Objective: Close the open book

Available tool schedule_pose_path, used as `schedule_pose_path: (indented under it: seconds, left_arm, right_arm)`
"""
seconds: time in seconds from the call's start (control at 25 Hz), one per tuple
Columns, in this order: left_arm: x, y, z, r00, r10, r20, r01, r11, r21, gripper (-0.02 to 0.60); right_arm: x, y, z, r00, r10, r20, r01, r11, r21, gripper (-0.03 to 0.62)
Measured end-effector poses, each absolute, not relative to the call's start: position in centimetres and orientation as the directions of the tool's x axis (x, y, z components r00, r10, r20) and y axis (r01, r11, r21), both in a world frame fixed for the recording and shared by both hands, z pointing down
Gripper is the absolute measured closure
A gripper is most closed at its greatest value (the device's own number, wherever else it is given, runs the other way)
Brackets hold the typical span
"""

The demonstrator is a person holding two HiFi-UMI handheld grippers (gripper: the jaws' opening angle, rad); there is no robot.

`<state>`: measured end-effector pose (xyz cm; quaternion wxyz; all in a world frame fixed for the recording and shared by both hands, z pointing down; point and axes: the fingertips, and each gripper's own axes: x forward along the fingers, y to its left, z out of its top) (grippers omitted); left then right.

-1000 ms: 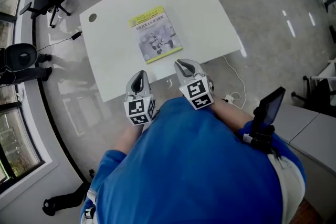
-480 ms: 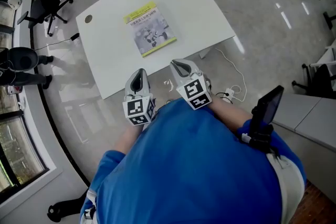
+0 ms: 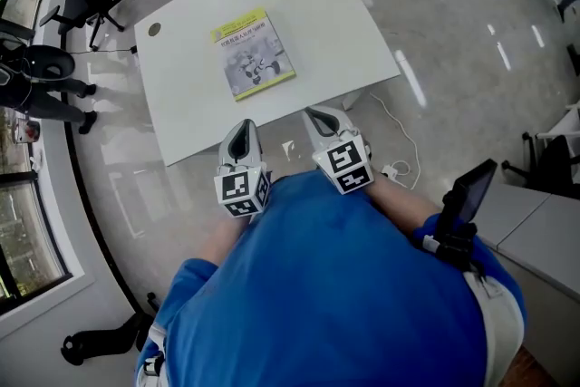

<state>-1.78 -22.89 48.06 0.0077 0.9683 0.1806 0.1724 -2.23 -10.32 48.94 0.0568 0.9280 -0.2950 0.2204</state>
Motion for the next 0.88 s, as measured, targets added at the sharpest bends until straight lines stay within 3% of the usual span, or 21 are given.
schedule_pose_path:
  seconds: [0.88]
  left_arm:
    - [-1.3,-20.1,48.5,0.869,0.350,0.350,0.361,-0.932,0.034,0.575]
  right_arm:
    - [-1.5,-8.0,49.6,0.720,-0.547,0.427,-0.586,-0.809,-0.049,0.591]
